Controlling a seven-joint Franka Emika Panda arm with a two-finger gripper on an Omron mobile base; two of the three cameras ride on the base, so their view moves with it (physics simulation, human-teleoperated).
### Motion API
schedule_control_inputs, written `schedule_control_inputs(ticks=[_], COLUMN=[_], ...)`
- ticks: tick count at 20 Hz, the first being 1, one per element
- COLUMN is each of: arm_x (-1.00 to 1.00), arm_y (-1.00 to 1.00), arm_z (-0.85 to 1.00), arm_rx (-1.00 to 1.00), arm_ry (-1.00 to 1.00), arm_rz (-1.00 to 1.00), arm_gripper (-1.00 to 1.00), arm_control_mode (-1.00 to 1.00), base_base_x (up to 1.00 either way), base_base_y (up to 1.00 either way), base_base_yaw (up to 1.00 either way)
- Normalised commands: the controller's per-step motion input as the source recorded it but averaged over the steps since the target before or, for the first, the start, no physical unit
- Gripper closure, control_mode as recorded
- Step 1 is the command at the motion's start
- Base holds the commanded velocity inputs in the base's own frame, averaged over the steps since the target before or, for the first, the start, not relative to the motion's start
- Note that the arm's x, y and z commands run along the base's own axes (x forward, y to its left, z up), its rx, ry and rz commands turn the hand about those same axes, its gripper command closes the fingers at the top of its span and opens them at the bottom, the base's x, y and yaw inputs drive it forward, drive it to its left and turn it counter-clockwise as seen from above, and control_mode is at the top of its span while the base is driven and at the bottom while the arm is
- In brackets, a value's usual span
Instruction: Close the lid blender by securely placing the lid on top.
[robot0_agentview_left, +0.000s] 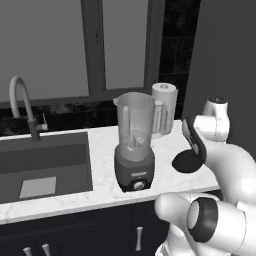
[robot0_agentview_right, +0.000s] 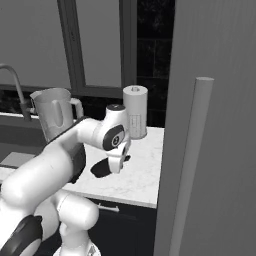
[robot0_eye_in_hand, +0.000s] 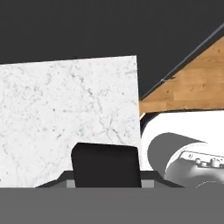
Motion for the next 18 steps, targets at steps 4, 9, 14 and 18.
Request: schedule_control_inputs(ticks=[4,9,14,18], arm_x=[-0.21,-0.22,-0.29,-0.23], arm_y=[0.13,0.11,0.15,0.13], arm_z=[0.68,0.64,0.68,0.70], arm_rx=[0.04,0.06,0.06,0.06], arm_ry=[0.00,0.00,-0.03,-0.08], arm_rz=[-0.21,-0.15,-0.08,-0.05], arm_gripper=[1.00,1.00,1.00,1.00], arm_control_mode=[-1.00,-1.00,-1.00,-1.00], base_base_x=[0.00,0.00,0.00,0.00], base_base_y=[0.00,0.00,0.00,0.00], base_base_yaw=[0.00,0.00,0.00,0.00])
